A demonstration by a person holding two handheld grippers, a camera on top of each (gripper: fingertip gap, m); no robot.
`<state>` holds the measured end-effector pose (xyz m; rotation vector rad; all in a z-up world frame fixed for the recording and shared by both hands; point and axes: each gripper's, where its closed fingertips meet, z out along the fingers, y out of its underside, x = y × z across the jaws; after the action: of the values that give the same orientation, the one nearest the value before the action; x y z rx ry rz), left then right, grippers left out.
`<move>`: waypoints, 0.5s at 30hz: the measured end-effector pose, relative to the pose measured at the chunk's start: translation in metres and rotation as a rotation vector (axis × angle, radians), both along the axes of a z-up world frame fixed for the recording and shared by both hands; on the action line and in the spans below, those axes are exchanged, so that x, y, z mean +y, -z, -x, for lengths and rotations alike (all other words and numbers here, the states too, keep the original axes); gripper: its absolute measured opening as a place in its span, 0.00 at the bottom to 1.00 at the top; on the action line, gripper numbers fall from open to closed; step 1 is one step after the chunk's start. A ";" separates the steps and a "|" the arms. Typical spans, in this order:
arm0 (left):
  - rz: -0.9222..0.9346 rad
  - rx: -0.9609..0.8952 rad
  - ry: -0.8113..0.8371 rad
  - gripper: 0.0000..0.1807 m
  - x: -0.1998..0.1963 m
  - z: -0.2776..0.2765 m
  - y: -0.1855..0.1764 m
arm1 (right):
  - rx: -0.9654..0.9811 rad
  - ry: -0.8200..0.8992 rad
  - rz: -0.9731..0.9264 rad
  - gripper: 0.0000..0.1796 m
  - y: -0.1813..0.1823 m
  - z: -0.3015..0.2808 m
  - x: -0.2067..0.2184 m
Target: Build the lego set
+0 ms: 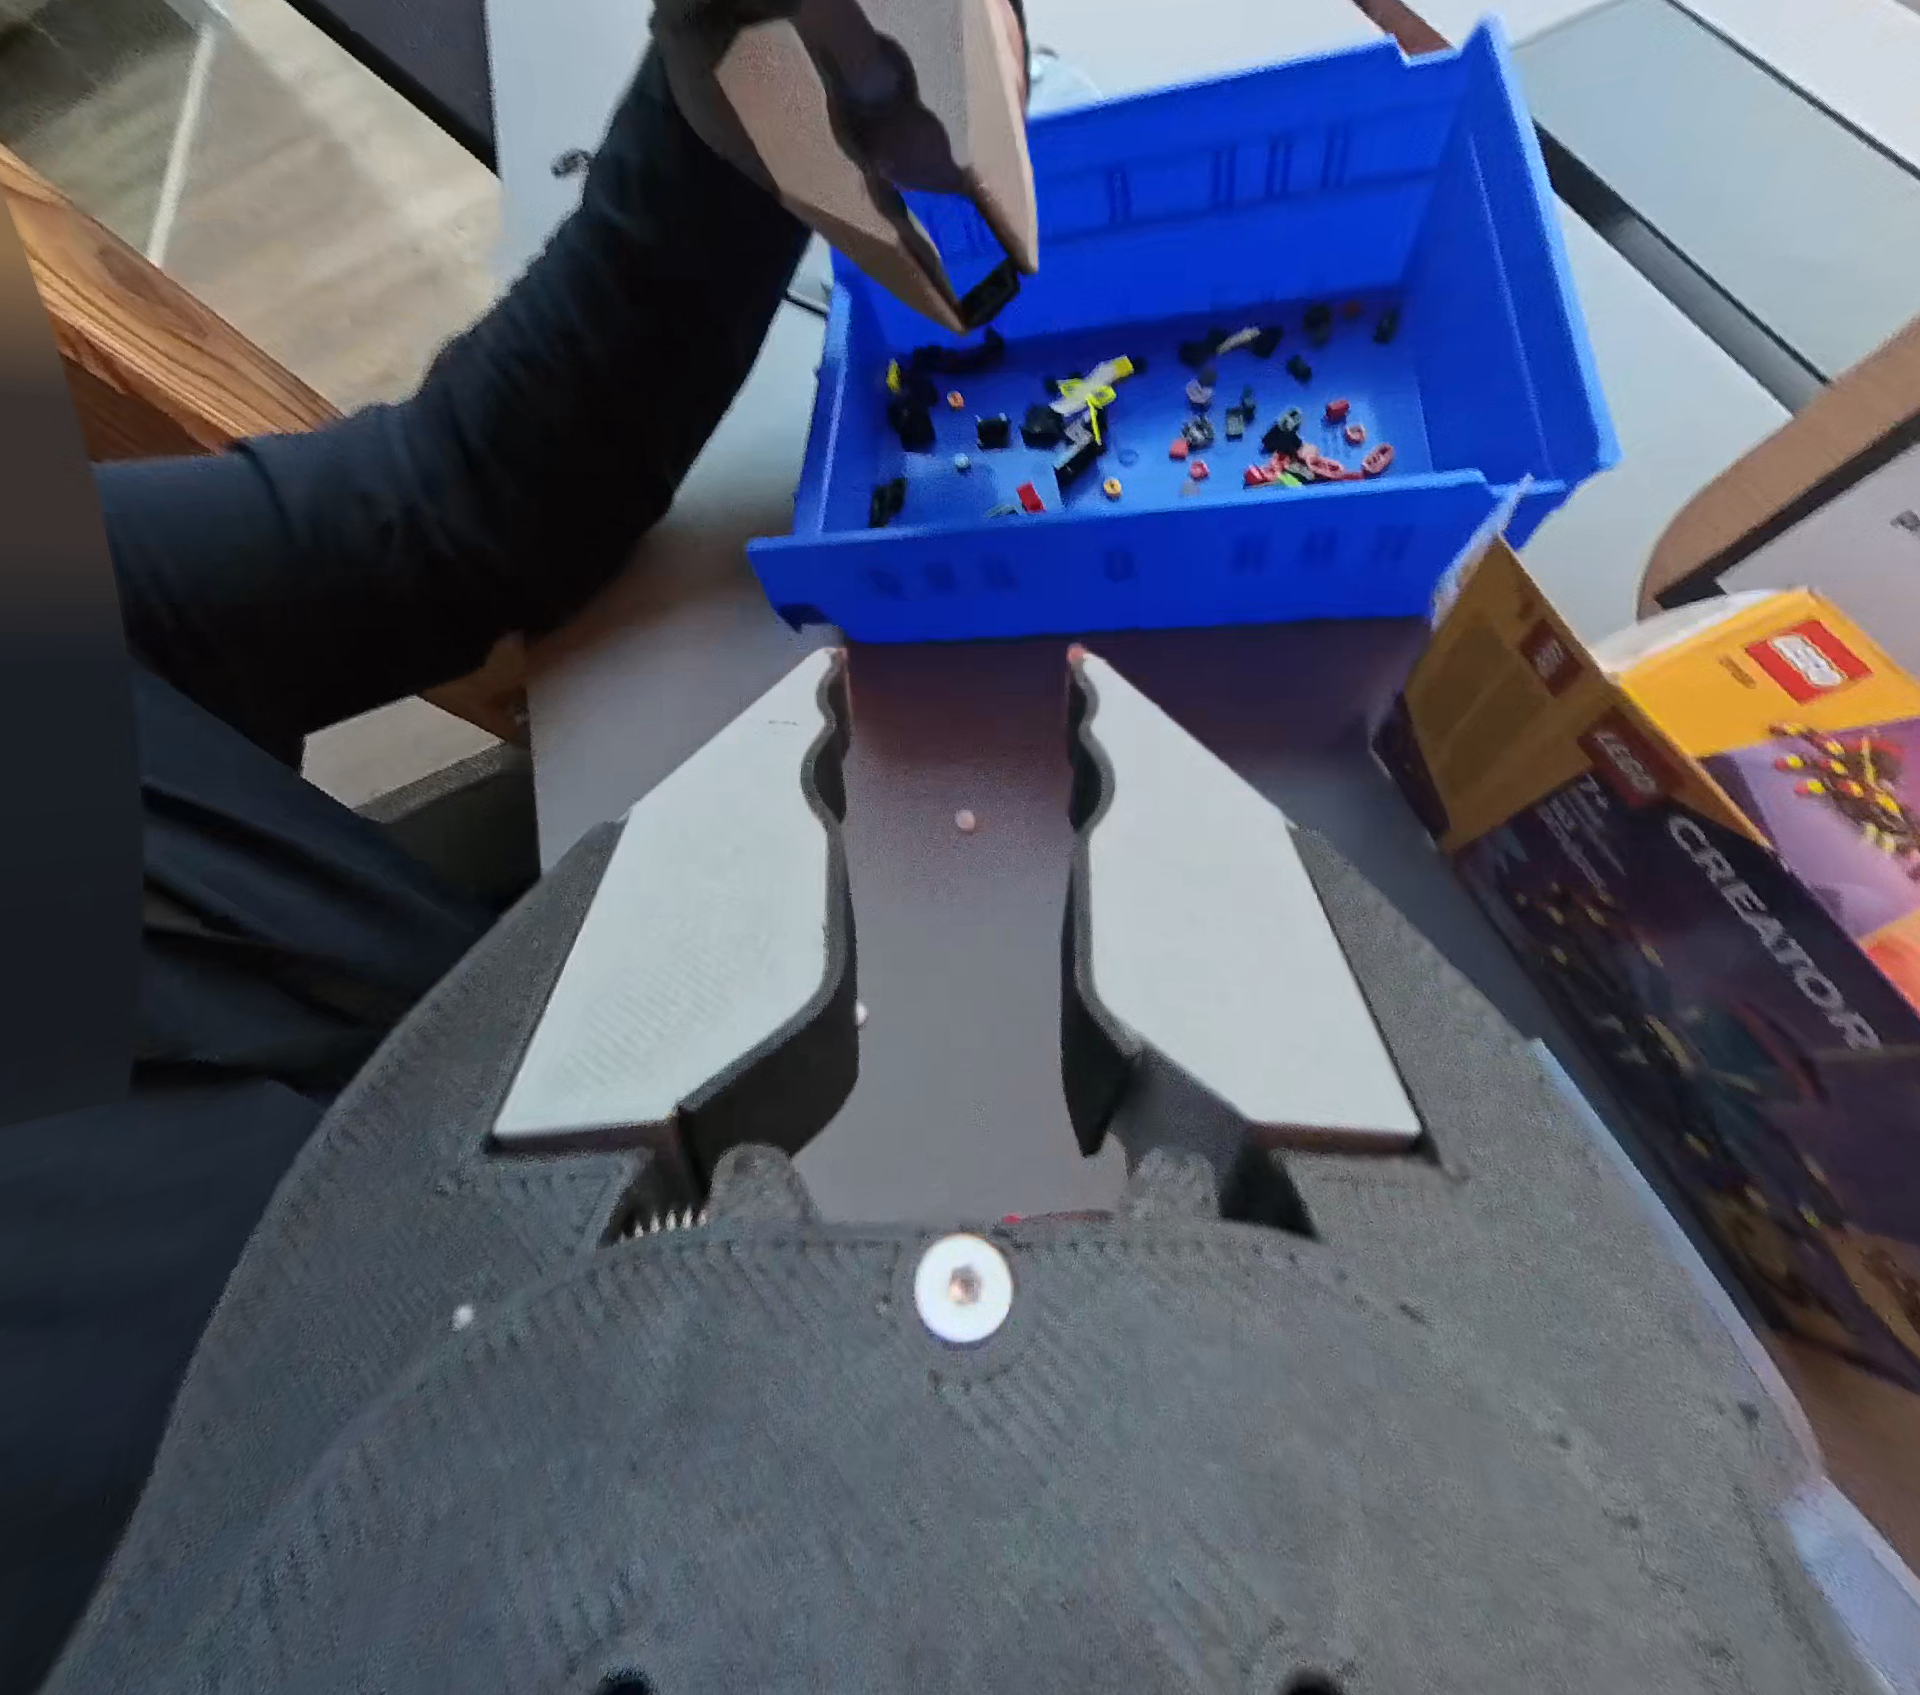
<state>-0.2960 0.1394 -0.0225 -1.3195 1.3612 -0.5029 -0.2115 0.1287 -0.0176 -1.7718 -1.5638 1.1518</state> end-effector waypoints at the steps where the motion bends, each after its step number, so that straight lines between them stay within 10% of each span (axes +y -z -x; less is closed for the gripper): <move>1: -0.046 -0.051 0.042 0.07 -0.008 -0.006 -0.013 | 0.052 -0.022 0.025 0.22 -0.006 0.007 -0.005; 15: -0.322 -0.009 0.103 0.07 -0.037 -0.073 -0.041 | 0.276 -0.123 0.201 0.12 -0.032 0.042 -0.028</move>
<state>-0.2232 0.1020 0.0186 -0.9880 1.4399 -0.3402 -0.2535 0.1011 0.0146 -1.5714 -1.4486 1.5876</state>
